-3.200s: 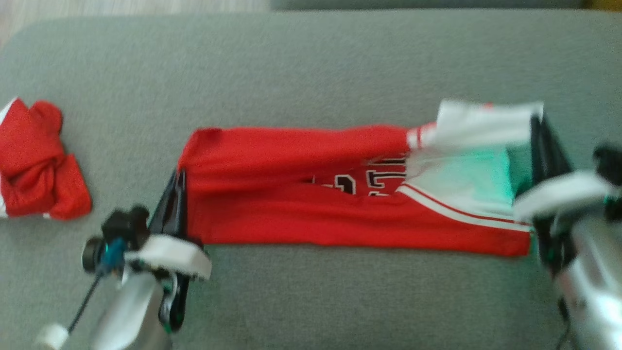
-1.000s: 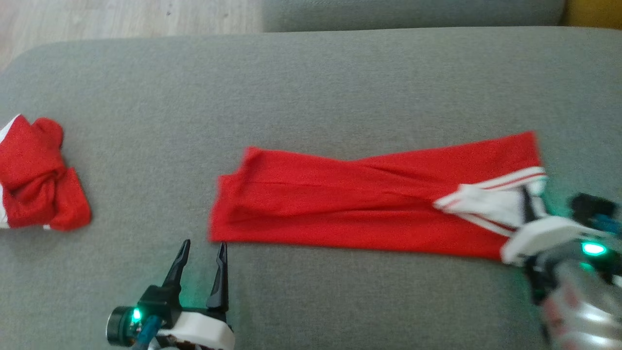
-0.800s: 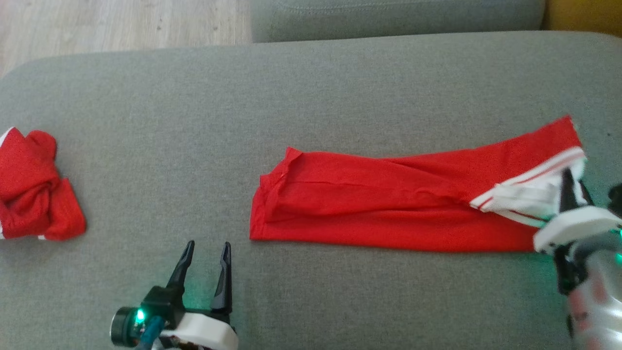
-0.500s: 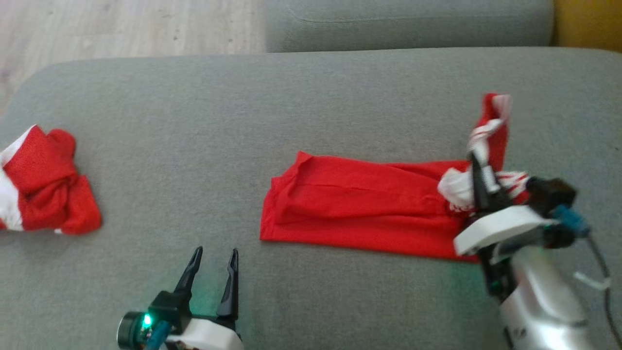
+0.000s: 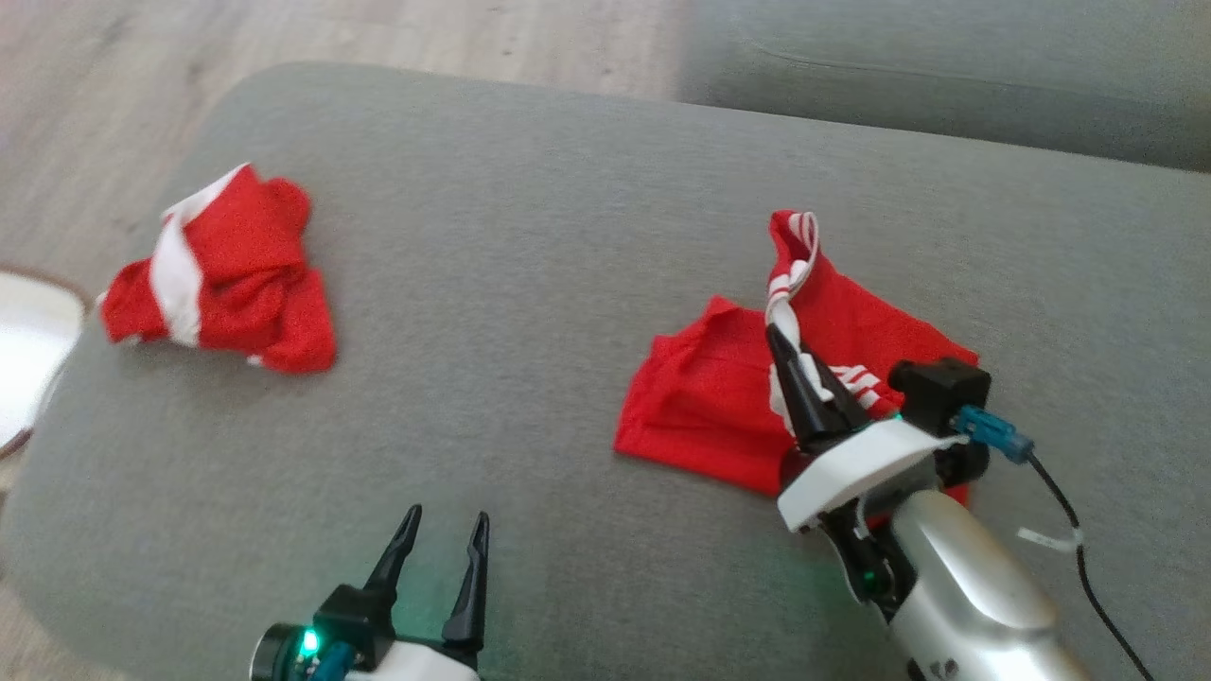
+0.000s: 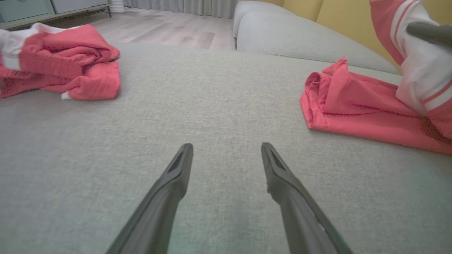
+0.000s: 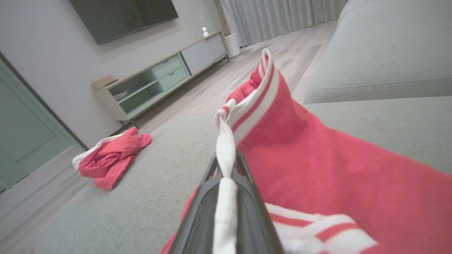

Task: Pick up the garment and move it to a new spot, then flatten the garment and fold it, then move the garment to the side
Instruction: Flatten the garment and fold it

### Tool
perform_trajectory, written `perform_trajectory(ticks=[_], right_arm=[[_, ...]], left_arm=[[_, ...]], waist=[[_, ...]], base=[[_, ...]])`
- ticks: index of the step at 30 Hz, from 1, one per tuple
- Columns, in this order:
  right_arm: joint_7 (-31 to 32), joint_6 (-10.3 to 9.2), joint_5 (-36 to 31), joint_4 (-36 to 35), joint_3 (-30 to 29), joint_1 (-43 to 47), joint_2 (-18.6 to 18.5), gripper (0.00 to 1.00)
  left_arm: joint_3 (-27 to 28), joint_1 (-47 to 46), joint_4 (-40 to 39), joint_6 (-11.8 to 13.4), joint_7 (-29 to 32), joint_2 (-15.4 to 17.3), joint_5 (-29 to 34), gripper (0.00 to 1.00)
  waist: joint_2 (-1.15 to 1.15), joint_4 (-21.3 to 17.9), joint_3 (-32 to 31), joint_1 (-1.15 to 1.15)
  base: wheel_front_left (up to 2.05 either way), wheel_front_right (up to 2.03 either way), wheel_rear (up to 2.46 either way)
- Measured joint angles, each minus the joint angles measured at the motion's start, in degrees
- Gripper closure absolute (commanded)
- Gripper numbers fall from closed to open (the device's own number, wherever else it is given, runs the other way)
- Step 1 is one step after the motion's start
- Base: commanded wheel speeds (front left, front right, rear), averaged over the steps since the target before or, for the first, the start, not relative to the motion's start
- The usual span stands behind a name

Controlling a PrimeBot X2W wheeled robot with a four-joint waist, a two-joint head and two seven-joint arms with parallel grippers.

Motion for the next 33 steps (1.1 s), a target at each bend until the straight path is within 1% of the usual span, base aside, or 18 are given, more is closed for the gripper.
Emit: perform_trajectory(ticks=[4, 5, 6, 7, 11, 13, 15, 19, 20, 21, 24, 28, 33], right_arm=[[0.3, 0.00, 2.8, 3.0, 3.7, -2.6, 0.0, 1.00], [0.2, 0.00, 3.6, 3.4, 4.5, -3.1, 0.0, 0.94], [0.2, 0.00, 4.6, 3.9, 5.2, -3.6, 0.0, 0.25], [-0.1, 0.00, 5.6, 4.5, 5.6, -4.1, 0.1, 0.00], [-1.0, 0.00, 7.0, 6.4, 6.4, -5.8, 0.1, 0.00], [-1.4, 0.00, 6.4, 6.8, 4.2, -6.1, 0.1, 0.00], [-1.4, 0.00, 4.3, 6.1, 0.0, -6.0, 0.2, 0.00], [-1.5, 0.00, -4.4, 2.4, -9.6, -3.1, 0.3, 0.00], [-1.5, 0.00, -6.9, 1.6, -12.1, -1.5, 0.3, 0.00], [-1.5, 0.00, -10.3, 0.3, -15.9, 2.1, 0.3, 0.00], [-1.5, 0.00, -14.5, -1.6, -19.9, 7.3, 0.3, 0.00], [-1.5, 0.00, -18.5, -3.2, -22.2, 11.4, 0.5, 0.00], [-1.5, 0.00, -20.6, -3.6, -23.5, 15.4, 1.0, 0.00]], left_arm=[[0.2, 0.5, 0.2, 0.0, 0.0, 0.0, 0.0, 0.00], [0.2, 0.8, 0.3, 0.0, 0.0, 0.0, 0.0, 0.00], [0.3, 1.2, 0.4, 0.0, 0.0, 0.0, 0.0, 0.00], [0.4, 1.4, 0.6, 0.0, 0.0, 0.0, 0.0, 0.00], [1.9, 2.0, 0.5, 0.1, 0.0, 0.0, 0.0, 0.00], [2.4, 2.0, 0.1, 0.1, 0.0, 0.0, 0.0, 0.00], [3.4, 2.0, -0.4, 0.1, 0.0, 0.0, 0.0, 0.00], [5.0, 1.9, -1.6, 0.3, 0.0, 0.0, 0.2, 0.00], [5.5, 1.9, -1.9, 0.5, 0.0, 0.0, 0.2, 0.00], [6.3, 1.9, -2.4, 0.7, 0.0, 0.0, 0.6, 0.00], [7.5, 1.9, -3.6, 1.0, 0.0, 0.0, 1.5, 0.00], [8.7, 2.1, -4.4, 1.3, 0.0, 0.0, 2.9, 0.00], [9.2, 3.7, -4.8, 1.5, 0.0, 0.0, 3.7, 0.00]], waist=[[0.00, 3.4, 0.0, 0.00], [0.00, 4.0, 0.0, 0.00], [0.00, 4.4, 0.0, 0.00], [0.00, 4.8, -0.1, 0.00], [0.00, 3.8, -0.3, 0.00], [0.00, 2.1, -0.6, 0.00], [0.00, 0.7, -0.9, 0.00], [0.00, -2.5, -1.5, 0.00], [0.00, -3.4, -1.7, 0.00], [0.00, -5.0, -2.1, 0.00], [0.00, -7.5, -2.7, 0.00], [0.00, -10.4, -3.6, 0.00], [0.00, -13.2, -4.5, 0.00]], base=[[0.00, 0.00, 0.00], [0.00, 0.00, 0.00], [0.00, 0.00, 0.00], [0.00, 0.00, 0.00], [0.00, 0.00, 0.00], [0.00, 0.00, 0.00], [0.00, 0.00, 0.00], [0.00, 0.00, 0.00], [0.00, 0.00, 0.00], [0.00, 0.00, 0.00], [0.00, 0.00, 0.00], [0.00, 0.00, 0.00], [0.00, 0.00, 0.00]])
